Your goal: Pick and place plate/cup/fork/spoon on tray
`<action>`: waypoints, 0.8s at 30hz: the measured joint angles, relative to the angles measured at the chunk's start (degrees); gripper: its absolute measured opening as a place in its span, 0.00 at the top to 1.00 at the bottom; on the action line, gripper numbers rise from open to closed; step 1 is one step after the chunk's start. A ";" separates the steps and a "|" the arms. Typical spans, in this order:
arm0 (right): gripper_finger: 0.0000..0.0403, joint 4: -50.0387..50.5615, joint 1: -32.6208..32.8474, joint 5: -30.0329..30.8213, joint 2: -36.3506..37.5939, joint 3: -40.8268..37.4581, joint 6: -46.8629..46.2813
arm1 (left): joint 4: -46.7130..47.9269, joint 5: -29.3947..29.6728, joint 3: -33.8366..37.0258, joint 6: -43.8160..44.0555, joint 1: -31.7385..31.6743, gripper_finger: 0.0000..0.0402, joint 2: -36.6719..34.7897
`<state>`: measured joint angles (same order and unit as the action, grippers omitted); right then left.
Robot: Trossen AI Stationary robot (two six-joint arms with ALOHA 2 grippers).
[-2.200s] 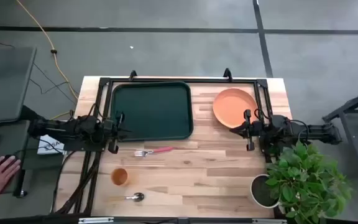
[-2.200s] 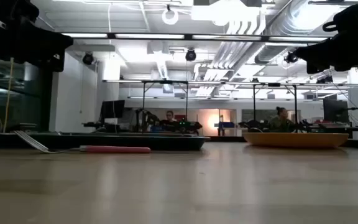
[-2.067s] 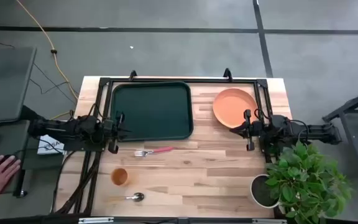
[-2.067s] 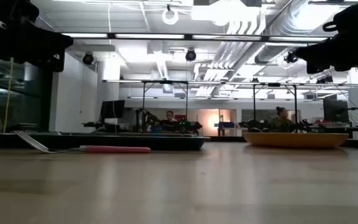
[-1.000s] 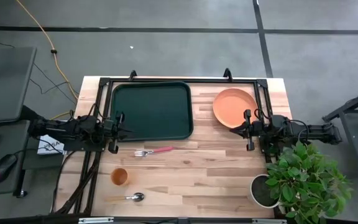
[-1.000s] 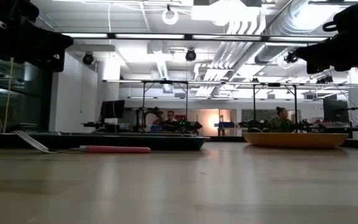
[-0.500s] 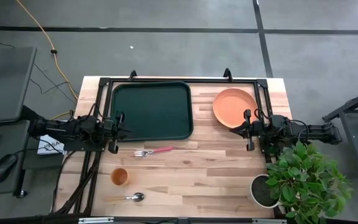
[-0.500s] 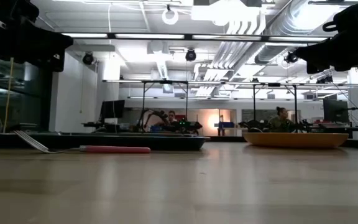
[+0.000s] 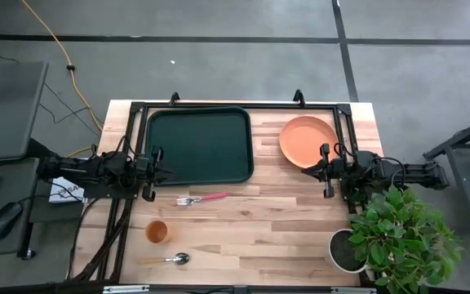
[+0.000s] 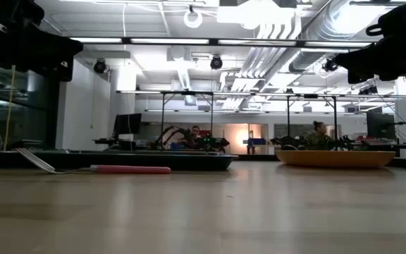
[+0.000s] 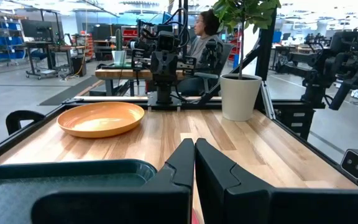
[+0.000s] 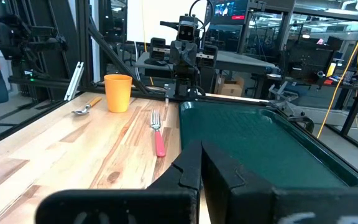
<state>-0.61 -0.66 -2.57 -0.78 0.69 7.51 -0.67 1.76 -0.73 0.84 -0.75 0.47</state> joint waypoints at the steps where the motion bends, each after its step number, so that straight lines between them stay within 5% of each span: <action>1: 1.00 0.01 0.02 0.00 0.00 0.00 0.00 | -0.01 0.00 0.01 0.00 -0.01 1.00 0.00; 5: 1.00 -0.01 0.00 -0.01 0.00 0.00 0.00 | -0.89 0.00 0.02 0.83 0.00 1.00 0.00; 10: 1.00 0.00 0.01 -0.01 -0.01 0.00 0.00 | -13.33 1.04 0.00 13.99 0.07 1.00 0.03; 15: 1.00 -0.01 0.01 0.00 0.00 0.00 0.00 | -32.85 13.48 -0.48 15.06 -0.04 1.00 1.18; 19: 1.00 -0.01 0.01 -0.01 -0.02 0.01 0.00 | -28.64 16.95 -6.48 15.71 -0.04 0.98 7.10; 24: 1.00 -0.01 0.01 -0.01 0.00 0.01 0.00 | -17.48 22.12 -18.22 16.76 -0.43 0.92 23.92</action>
<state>-0.62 -0.65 -2.58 -0.78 0.70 7.51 -18.15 23.87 -18.95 17.61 -1.18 24.39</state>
